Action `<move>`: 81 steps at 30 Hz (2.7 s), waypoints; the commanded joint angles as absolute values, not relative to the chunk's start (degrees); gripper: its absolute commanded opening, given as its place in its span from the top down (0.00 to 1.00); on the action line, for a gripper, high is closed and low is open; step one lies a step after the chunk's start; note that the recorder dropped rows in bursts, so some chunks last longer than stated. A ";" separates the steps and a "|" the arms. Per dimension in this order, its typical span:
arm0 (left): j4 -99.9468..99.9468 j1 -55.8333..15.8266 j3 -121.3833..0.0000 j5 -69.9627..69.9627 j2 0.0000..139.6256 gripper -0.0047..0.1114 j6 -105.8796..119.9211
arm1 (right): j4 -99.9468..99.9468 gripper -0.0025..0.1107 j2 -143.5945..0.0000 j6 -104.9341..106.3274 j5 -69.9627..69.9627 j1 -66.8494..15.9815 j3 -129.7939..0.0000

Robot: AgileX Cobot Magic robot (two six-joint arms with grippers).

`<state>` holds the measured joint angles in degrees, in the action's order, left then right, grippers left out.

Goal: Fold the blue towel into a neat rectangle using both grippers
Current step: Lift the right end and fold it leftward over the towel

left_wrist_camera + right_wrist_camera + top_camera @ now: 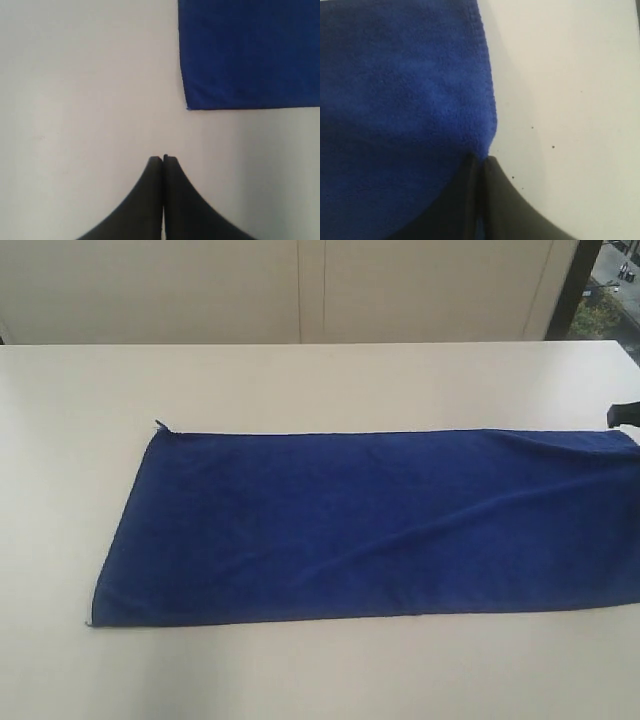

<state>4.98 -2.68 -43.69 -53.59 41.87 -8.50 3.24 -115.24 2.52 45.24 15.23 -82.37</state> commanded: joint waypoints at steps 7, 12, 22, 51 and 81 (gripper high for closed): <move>5.30 -2.51 -43.38 -54.49 41.42 0.96 -8.84 | 1.18 0.98 -106.32 3.32 48.25 8.49 -83.54; 5.30 -2.51 -43.38 -54.49 41.42 0.96 -8.84 | 1.07 0.98 -103.48 3.60 50.42 1.46 -85.22; 5.30 -2.51 -43.38 -54.49 41.42 0.96 -8.84 | 0.00 0.98 -102.91 4.25 54.01 -16.22 -92.57; 5.30 -2.51 -43.38 -54.49 41.42 0.96 -8.84 | -12.38 0.98 -131.83 6.19 53.75 -47.59 -123.90; 5.30 -2.51 -43.38 -54.49 41.42 0.96 -8.84 | -10.20 0.88 -134.05 12.95 65.18 -36.61 -126.72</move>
<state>4.98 -2.68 -43.69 -53.59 41.87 -8.50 -11.29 -133.63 9.93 61.92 -40.84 -126.62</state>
